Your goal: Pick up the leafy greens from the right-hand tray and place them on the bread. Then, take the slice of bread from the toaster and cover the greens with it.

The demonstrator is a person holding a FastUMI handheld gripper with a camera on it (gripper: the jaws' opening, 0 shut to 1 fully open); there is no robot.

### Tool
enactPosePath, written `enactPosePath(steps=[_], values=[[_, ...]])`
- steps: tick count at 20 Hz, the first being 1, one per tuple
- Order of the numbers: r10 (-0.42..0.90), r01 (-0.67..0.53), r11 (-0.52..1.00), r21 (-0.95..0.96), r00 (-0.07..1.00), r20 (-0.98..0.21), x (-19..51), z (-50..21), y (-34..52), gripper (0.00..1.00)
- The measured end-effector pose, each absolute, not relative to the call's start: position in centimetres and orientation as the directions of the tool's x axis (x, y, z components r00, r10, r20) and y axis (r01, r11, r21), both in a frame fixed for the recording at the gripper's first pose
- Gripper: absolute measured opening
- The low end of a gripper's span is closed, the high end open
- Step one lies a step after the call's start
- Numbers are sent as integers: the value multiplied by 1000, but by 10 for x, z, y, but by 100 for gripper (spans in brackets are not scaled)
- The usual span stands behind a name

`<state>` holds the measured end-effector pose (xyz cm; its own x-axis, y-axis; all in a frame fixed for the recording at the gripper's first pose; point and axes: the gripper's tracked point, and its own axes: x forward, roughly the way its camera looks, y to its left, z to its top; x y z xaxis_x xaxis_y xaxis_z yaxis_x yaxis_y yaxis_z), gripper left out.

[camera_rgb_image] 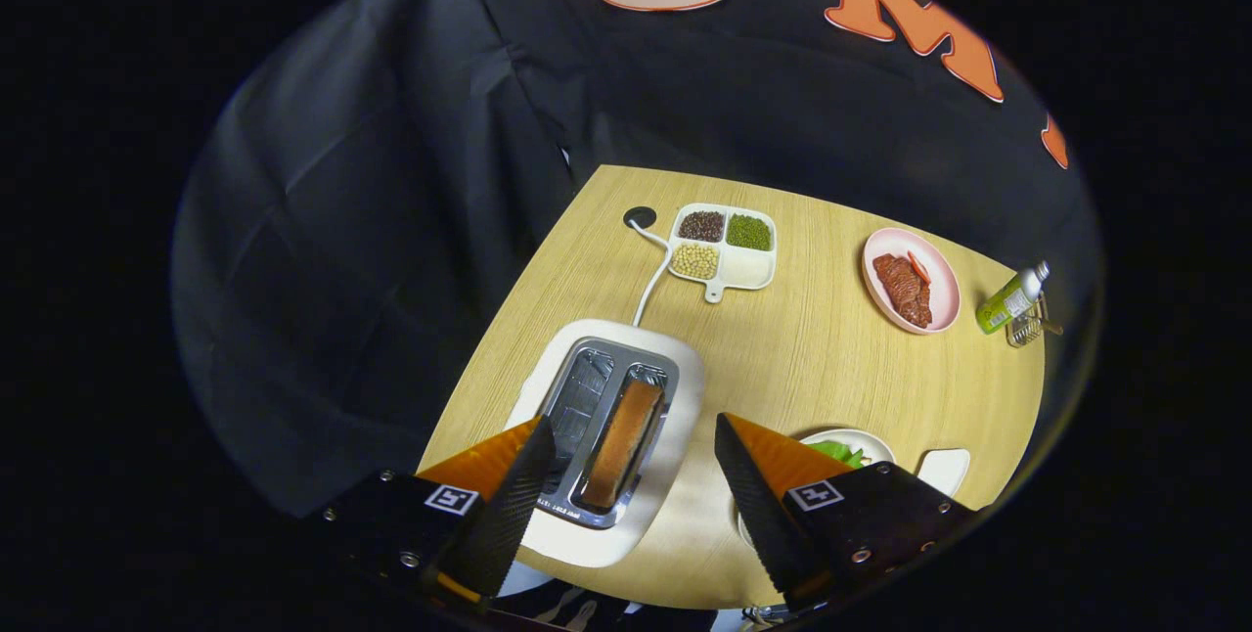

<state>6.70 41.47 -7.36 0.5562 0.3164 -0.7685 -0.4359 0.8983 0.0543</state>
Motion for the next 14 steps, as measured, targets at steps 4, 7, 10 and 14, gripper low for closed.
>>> enactPosePath(steps=[4,7,10,14], values=[[294,-431,901,45,534,-793,69,-87,417,90],[280,-424,905,43,517,-809,70,-96,420,74],[276,-416,908,57,488,-828,67,-107,423,46],[280,-388,918,85,481,-831,67,-108,424,16]])
